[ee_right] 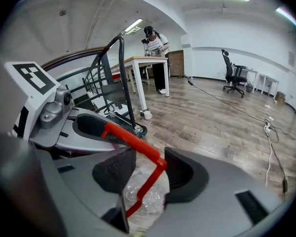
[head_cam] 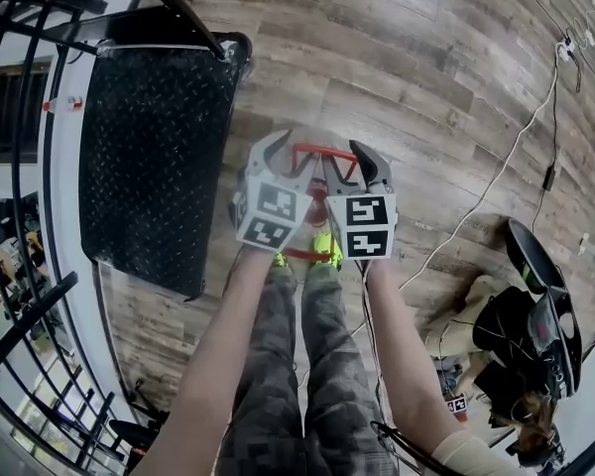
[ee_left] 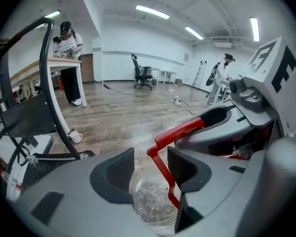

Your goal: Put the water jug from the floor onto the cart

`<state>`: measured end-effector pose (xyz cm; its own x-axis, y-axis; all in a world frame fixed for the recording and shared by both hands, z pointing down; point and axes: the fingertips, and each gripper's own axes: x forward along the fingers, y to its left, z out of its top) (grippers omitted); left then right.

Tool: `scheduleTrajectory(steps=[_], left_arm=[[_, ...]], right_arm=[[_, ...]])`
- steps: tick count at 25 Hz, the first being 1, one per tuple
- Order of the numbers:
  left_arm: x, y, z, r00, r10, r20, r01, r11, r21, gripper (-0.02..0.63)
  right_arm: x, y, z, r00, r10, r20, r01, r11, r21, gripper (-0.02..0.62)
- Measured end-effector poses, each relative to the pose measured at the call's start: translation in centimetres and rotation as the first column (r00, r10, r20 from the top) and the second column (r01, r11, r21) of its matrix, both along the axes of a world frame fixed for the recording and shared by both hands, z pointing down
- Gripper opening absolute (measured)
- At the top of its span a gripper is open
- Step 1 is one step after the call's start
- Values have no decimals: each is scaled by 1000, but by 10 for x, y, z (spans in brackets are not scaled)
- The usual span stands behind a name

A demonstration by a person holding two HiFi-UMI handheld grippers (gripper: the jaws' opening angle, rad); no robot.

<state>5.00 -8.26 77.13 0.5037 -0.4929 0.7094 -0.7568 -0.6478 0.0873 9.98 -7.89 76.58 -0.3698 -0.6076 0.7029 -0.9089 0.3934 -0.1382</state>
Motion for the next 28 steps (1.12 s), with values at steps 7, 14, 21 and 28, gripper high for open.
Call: scheduleTrajectory(steps=[7,14,21,28], left_arm=[[4,-11,-5,1000,12,12,-12,1000,27,186],[8,-3,-13,999,-10,-43,12,999,35,89],[7,8,-24,1000,1,-2,-1,997,74,73],[2,12,-42,1000,-3,16,1,991,134,66]], right_arm=[[-1,-4,-1,1000,-1,10,1,1000,8,156],[-5,-1,-8,999,-31,27,30,999,24,139],[-3,12,-20,998,-63,1,63,997,45,114],[-6,20,-37,998,-66,19,64,995,77,94]])
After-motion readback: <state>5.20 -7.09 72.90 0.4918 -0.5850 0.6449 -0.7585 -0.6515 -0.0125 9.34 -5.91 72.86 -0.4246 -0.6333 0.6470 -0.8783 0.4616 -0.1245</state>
